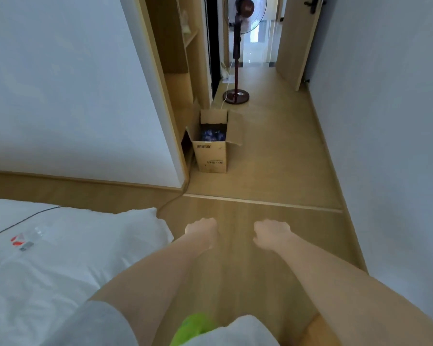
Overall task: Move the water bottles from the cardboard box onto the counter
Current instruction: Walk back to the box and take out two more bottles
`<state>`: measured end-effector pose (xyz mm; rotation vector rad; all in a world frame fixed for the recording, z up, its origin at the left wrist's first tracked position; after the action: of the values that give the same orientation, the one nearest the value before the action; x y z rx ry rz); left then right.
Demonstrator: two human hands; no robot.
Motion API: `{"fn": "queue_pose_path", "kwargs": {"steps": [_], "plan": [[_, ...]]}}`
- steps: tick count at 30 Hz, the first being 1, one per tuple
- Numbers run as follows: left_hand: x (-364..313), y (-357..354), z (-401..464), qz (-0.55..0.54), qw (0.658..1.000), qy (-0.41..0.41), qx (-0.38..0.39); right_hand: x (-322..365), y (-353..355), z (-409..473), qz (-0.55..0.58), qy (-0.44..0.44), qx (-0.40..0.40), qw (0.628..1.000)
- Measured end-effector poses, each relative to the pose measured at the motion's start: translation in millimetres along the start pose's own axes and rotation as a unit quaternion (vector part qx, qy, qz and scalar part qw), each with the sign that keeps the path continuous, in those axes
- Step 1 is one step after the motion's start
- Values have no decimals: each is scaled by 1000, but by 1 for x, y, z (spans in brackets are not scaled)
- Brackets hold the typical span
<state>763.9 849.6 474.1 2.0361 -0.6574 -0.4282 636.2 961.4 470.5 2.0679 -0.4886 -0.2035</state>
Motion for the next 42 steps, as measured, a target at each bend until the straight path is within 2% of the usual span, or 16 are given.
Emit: {"fn": "queue_pose_path", "kwargs": {"steps": [9, 17, 23, 28, 32, 38, 42], "plan": [[-33, 98, 196, 31, 999, 16, 37, -96, 89, 170, 23, -9, 5, 1000], [-100, 209, 397, 14, 1000, -14, 24, -196, 201, 333, 34, -46, 2, 998], [-155, 277, 508, 54, 998, -37, 21, -278, 269, 423, 50, -74, 2, 996], [-179, 309, 604, 13, 998, -11, 55, -324, 322, 525, 26, -38, -5, 999], [-202, 345, 680, -4, 999, 22, 49, -364, 366, 609, 25, -10, -12, 1000], [-230, 413, 772, -44, 995, 76, 36, -428, 451, 714, -25, 34, -10, 999], [-226, 435, 806, -78, 987, 123, 63, -439, 486, 770, -47, 84, 6, 995]]}}
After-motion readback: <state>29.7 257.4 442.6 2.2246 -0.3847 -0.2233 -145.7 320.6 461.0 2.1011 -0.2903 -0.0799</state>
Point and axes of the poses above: each hand's wrist, its own z-axis towards the middle knuckle, its own y-axis out of the back of the hand, x = y × z, the point moved 5 cm from there along z, towards the middle knuckle, and after that the axes turned 5 degrees about y, right-handed, at the moved point
